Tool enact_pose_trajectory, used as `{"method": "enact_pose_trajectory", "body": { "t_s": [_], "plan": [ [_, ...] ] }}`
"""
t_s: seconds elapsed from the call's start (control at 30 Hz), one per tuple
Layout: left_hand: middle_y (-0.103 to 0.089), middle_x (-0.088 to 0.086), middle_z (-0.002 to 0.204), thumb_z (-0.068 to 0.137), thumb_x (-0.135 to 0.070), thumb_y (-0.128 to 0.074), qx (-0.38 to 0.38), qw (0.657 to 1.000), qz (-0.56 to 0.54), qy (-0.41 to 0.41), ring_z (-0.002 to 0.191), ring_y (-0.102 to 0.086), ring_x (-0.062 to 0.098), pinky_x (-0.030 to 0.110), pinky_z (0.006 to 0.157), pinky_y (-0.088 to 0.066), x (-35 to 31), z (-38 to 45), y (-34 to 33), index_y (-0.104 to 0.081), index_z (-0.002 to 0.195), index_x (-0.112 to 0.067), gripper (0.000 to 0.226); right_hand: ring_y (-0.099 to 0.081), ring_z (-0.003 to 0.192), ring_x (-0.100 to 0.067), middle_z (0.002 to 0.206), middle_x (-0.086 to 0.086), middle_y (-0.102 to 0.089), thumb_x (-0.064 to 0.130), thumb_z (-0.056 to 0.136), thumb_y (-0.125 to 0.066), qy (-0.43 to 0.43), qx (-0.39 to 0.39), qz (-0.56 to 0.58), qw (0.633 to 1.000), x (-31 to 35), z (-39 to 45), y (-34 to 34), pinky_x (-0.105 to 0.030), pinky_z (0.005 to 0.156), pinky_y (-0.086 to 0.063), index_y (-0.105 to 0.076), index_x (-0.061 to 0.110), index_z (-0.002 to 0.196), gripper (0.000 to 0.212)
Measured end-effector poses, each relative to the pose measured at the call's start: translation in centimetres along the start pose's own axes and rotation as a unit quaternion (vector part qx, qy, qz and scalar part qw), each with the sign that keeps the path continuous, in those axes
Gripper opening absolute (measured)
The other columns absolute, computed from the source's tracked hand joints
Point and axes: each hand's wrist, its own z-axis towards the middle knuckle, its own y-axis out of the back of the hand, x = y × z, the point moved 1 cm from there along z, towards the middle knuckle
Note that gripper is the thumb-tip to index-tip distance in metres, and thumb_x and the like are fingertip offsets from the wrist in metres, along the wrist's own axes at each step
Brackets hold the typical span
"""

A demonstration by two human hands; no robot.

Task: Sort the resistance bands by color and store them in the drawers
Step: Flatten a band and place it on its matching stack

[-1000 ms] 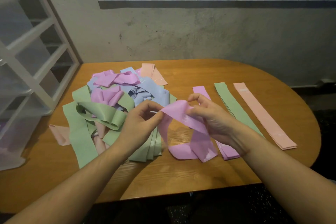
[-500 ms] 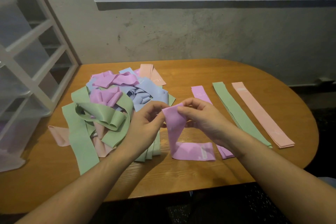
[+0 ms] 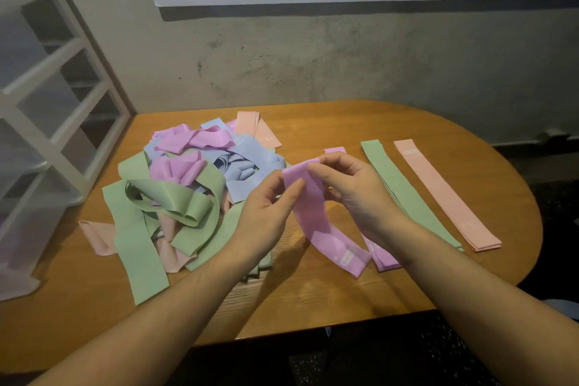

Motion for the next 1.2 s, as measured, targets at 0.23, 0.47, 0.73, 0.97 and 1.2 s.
{"method": "enact_pose_trajectory", "body": {
  "t_s": [0.23,0.47,0.73,0.97,1.2],
  "plan": [
    [-0.067,0.000,0.098,0.106,-0.013,-0.047,-0.019,1.000,-0.008,0.019,0.086,-0.061,0.002,0.017,0.078,-0.048,-0.7,0.7,-1.2,-0.061,0.105,-0.019,0.015,-0.059,0.073,-0.004,0.082,0.011,-0.063,0.015,0.092,-0.071,0.028,-0.012,-0.031,0.999,-0.6,-0.1,0.9,-0.024,0.066,-0.048,-0.061,0.019,0.099,0.013],
    [-0.068,0.009,0.098,0.100,-0.034,-0.049,-0.065,0.986,-0.127,0.091,0.092,-0.064,0.023,0.051,0.090,-0.051,-1.8,3.5,-1.9,-0.063,0.103,-0.029,0.015,-0.062,0.084,-0.001,0.092,0.011,-0.066,0.045,0.092,-0.063,-0.054,0.065,-0.064,0.994,-1.5,-0.3,1.5,-0.018,0.076,-0.048,-0.061,0.021,0.108,0.029],
    [-0.067,0.017,0.099,0.105,-0.016,-0.037,-0.082,0.942,-0.258,0.200,0.078,-0.071,0.019,0.029,0.068,-0.058,-3.3,7.9,-2.4,-0.057,0.114,0.001,0.028,-0.069,0.102,-0.012,0.109,0.005,-0.074,0.034,0.096,-0.066,-0.115,0.091,-0.197,0.969,-2.7,-0.3,3.6,-0.027,0.082,-0.056,-0.068,0.025,0.117,0.023],
    [-0.051,0.006,0.061,0.089,0.006,-0.033,-0.158,0.925,-0.214,0.270,0.060,-0.050,0.020,0.025,0.058,-0.046,-1.2,12.0,-2.3,-0.053,0.080,-0.007,0.026,-0.067,0.081,-0.002,0.091,0.014,-0.071,0.032,0.097,-0.063,-0.130,0.068,-0.205,0.968,-2.3,-0.9,5.5,-0.023,0.072,-0.051,-0.067,0.025,0.103,0.010],
    [-0.070,0.019,0.116,0.075,0.003,-0.042,-0.160,0.923,-0.163,0.310,0.096,-0.071,0.029,0.038,0.078,-0.061,2.9,15.1,-5.6,-0.061,0.125,-0.005,0.054,-0.068,0.081,-0.026,0.101,-0.015,-0.070,0.027,0.094,-0.062,-0.172,0.065,-0.243,0.952,-1.9,-1.5,8.3,-0.037,0.067,-0.048,-0.062,0.010,0.111,0.025]
  ]
}}
